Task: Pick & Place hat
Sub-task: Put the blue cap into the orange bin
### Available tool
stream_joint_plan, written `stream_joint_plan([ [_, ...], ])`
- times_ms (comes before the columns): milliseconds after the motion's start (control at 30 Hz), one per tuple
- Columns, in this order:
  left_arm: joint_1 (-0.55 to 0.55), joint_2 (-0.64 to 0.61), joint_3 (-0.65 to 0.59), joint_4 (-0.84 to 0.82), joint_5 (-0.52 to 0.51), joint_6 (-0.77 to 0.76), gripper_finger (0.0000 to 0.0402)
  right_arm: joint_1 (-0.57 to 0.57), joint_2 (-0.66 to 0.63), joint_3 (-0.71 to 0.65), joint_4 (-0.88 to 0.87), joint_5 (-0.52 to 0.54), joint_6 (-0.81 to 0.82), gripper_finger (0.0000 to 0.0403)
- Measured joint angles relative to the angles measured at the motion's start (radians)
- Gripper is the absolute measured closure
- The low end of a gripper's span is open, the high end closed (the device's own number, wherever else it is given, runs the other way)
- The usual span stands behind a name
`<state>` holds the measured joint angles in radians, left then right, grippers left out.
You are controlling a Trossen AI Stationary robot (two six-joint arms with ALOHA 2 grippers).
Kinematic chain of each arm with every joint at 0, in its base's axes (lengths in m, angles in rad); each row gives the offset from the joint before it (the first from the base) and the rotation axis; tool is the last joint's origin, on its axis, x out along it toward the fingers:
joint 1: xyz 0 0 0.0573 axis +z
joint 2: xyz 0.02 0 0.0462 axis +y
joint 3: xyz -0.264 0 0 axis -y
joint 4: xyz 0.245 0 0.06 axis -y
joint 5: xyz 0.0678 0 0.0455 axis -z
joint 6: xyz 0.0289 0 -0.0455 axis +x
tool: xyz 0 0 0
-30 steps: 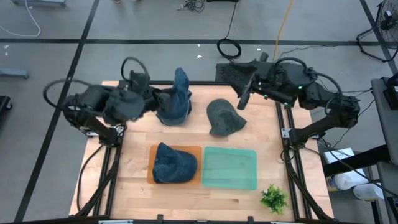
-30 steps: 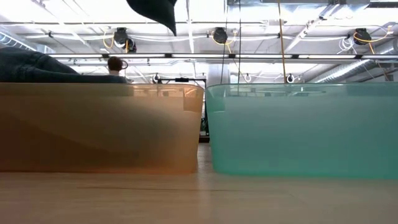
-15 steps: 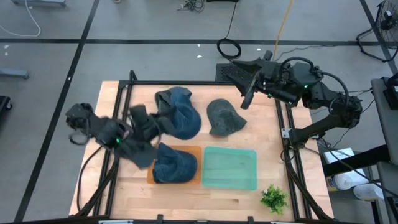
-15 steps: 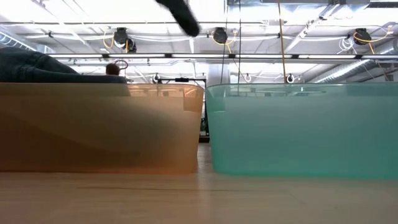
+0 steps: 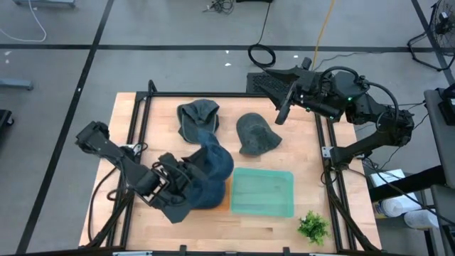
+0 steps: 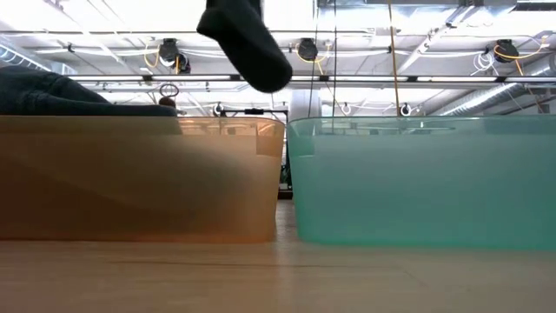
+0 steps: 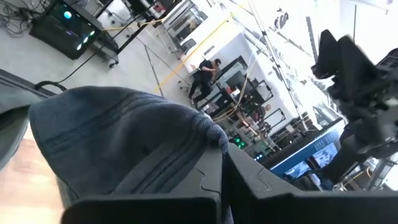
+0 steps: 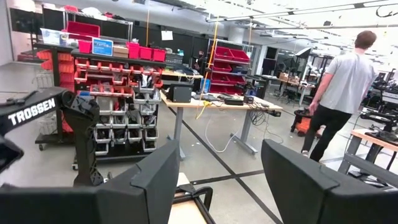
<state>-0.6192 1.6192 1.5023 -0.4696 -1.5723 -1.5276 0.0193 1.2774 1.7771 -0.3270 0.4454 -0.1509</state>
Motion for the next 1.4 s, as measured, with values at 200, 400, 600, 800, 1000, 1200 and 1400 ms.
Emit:
stream_joint_plan([
  [200,-0.012,0.011,-0.101,0.133,-0.002,0.009,0.0398,0.0,0.0,0.0,0.0,0.0,-0.011,0.0186],
  [400,-0.025,0.065,-0.12,0.198,-0.001,-0.001,0.0398,0.0,0.0,-0.001,0.0,0.0,-0.019,0.0188],
  [600,-0.038,0.118,-0.12,0.241,0.0,-0.002,0.0398,0.0,0.0,-0.001,-0.001,0.002,-0.019,0.0186],
  [800,-0.078,0.159,-0.12,0.257,0.003,-0.003,0.0398,0.0,0.0,-0.001,-0.008,0.003,-0.019,0.019],
  [1000,-0.09,0.192,-0.12,0.259,-0.001,-0.047,0.0398,0.0,0.0,-0.002,-0.007,0.003,-0.019,0.019],
  [1200,-0.098,0.201,-0.12,0.171,0.0,-0.098,0.0398,0.0,0.0,-0.026,-0.009,0.003,-0.019,0.019],
  [1400,-0.121,0.201,-0.12,-0.025,0.0,-0.255,0.0398,0.0,0.0,-0.07,-0.006,0.003,-0.019,0.019],
])
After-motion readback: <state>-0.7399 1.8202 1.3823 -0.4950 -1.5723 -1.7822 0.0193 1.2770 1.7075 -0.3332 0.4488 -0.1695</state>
